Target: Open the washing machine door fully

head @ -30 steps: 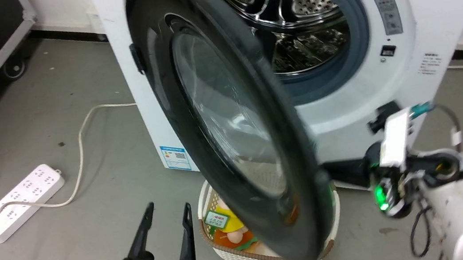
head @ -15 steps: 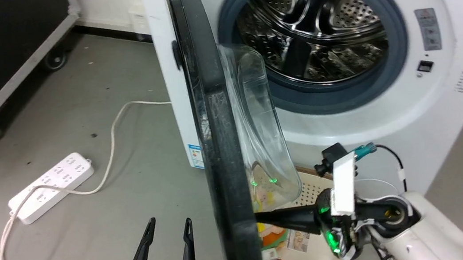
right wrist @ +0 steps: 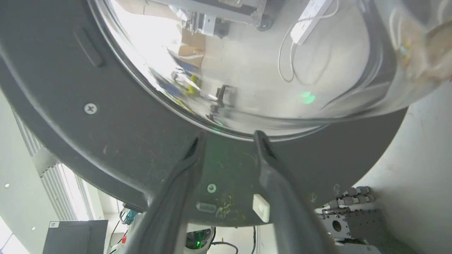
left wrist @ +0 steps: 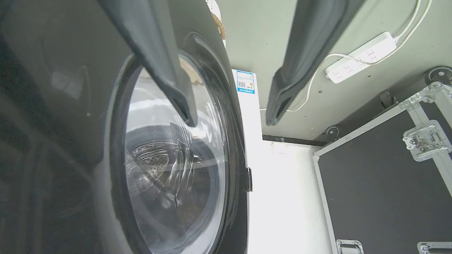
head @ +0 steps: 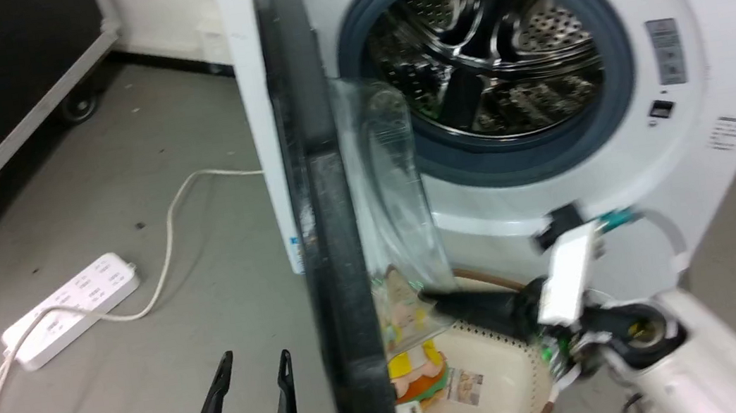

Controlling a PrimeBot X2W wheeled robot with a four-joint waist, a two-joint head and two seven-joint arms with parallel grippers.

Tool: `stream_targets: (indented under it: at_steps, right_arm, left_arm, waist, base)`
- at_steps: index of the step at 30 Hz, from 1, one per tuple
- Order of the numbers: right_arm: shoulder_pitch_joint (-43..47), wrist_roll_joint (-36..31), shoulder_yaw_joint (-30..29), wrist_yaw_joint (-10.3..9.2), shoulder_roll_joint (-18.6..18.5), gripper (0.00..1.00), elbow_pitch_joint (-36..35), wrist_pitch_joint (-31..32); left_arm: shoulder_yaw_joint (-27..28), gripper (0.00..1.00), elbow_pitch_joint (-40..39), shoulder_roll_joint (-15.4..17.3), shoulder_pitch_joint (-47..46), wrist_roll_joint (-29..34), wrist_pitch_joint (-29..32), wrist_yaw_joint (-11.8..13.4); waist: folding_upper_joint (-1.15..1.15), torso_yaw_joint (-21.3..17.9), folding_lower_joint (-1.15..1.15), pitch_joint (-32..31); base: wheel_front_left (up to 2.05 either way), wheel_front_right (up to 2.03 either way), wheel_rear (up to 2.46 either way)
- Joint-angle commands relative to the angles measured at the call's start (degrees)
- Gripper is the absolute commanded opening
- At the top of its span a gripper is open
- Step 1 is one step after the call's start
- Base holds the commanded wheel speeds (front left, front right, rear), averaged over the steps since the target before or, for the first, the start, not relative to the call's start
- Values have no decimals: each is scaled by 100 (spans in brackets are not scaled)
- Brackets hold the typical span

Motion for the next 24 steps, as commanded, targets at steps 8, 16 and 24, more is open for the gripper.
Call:
stream_targets:
  at_steps: [8, 16, 24]
  right_arm:
    - [487, -1533, -395, 7, -980, 100, -1535, -2000]
    - [1441, -4534, -1132, 7, -1741, 100, -2509, -4443]
    - [2989, -7580, -2796, 7, -520, 100, -3329, -5441]
  left_arm:
    - [207, 100, -54, 38, 83, -102, -30, 26]
    - [544, 100, -183, 151, 204, -164, -30, 47]
    - [780, 100, -265, 189, 463, -284, -30, -53]
  waist:
    - [0, -491, 0, -71]
    - [0, -1014, 0, -33]
    - [0, -1373, 0, 30]
  base:
    - [0, 0, 0]
    - [0, 0, 0]
    - [0, 0, 0]
